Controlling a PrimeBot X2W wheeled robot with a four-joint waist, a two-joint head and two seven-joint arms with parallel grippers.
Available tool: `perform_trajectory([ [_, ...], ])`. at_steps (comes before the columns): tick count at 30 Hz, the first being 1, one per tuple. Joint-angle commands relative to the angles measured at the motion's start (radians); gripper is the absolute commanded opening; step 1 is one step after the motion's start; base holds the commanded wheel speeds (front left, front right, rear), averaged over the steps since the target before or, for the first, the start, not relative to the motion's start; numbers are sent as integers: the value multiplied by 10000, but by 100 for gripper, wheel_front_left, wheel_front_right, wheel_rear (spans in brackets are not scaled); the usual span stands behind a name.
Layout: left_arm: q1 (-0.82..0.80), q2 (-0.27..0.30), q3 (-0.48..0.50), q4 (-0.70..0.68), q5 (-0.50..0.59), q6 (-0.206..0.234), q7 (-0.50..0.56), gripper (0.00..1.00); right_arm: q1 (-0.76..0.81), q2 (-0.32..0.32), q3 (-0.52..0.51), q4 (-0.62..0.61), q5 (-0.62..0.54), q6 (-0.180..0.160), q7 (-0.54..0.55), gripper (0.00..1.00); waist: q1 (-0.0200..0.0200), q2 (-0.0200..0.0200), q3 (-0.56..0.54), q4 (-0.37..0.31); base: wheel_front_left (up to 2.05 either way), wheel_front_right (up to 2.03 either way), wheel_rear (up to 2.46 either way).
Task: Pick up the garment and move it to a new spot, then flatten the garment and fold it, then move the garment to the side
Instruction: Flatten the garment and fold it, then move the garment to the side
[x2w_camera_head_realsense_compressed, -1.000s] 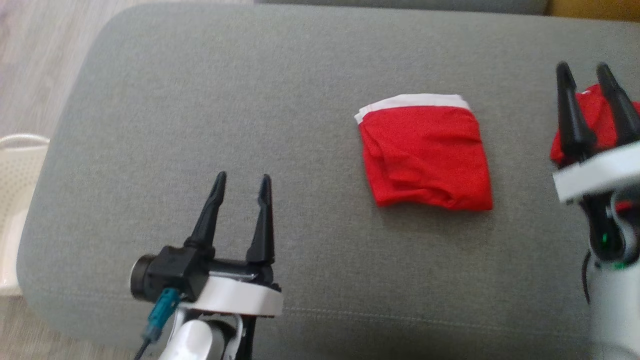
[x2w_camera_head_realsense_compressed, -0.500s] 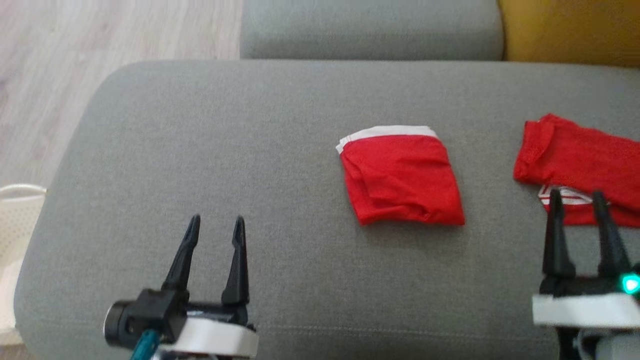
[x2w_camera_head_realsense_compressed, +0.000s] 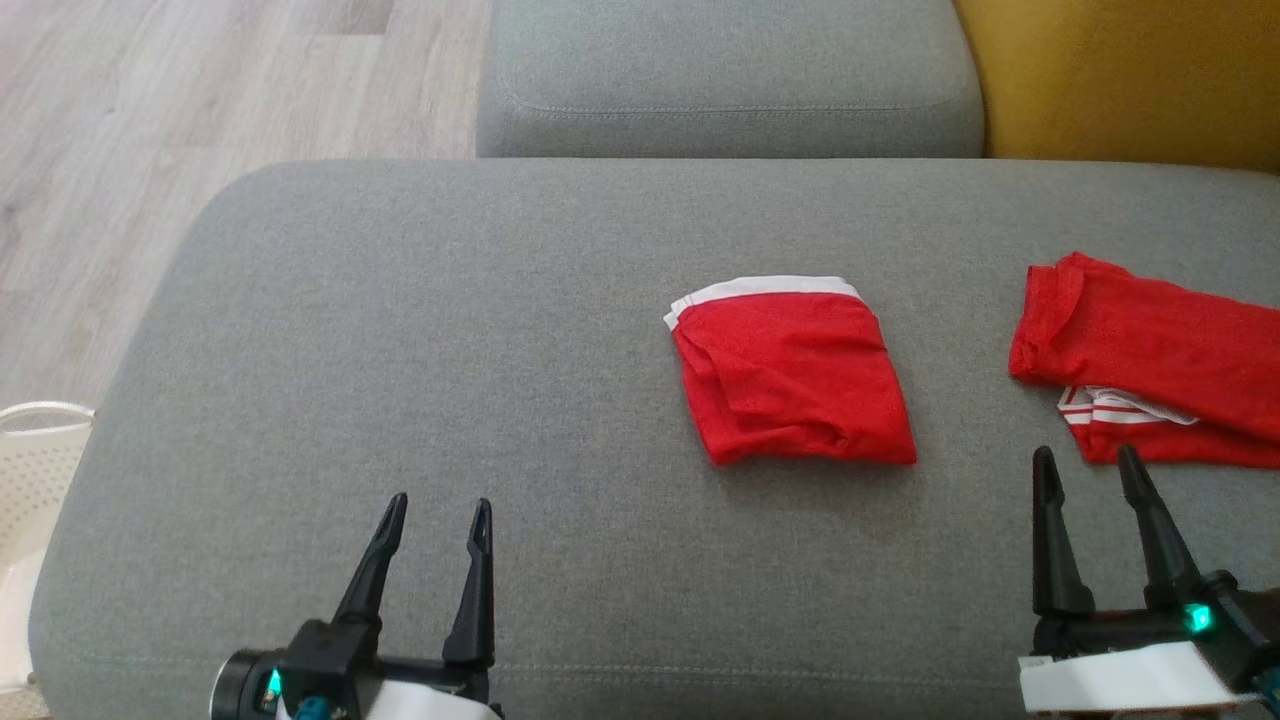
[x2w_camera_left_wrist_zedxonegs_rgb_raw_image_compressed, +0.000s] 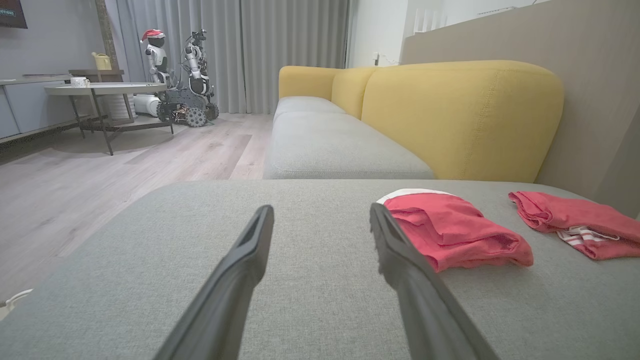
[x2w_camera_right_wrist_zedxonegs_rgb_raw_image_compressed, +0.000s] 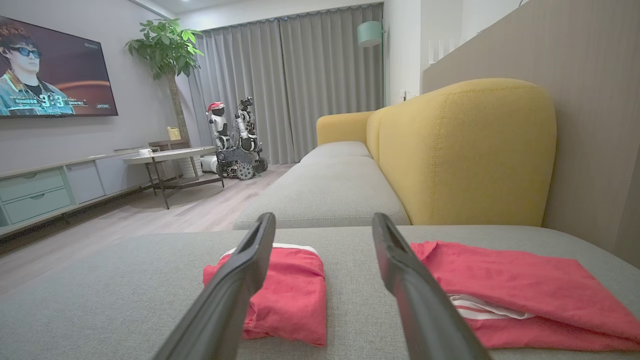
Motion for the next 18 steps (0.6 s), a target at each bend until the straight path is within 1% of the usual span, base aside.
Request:
perform_trajectory([
  [1, -376, -100, 419, -271, 159, -82, -51, 100, -124, -37, 300, -398, -88, 69, -112, 100, 0, 0, -11, -12, 0, 0, 0],
  [18, -328, -370, 576, -101, 539, -349, -51, 100, -93, 0, 428, -508, -122, 69, -114, 100, 0, 0, 59, 11, 0, 0, 0],
])
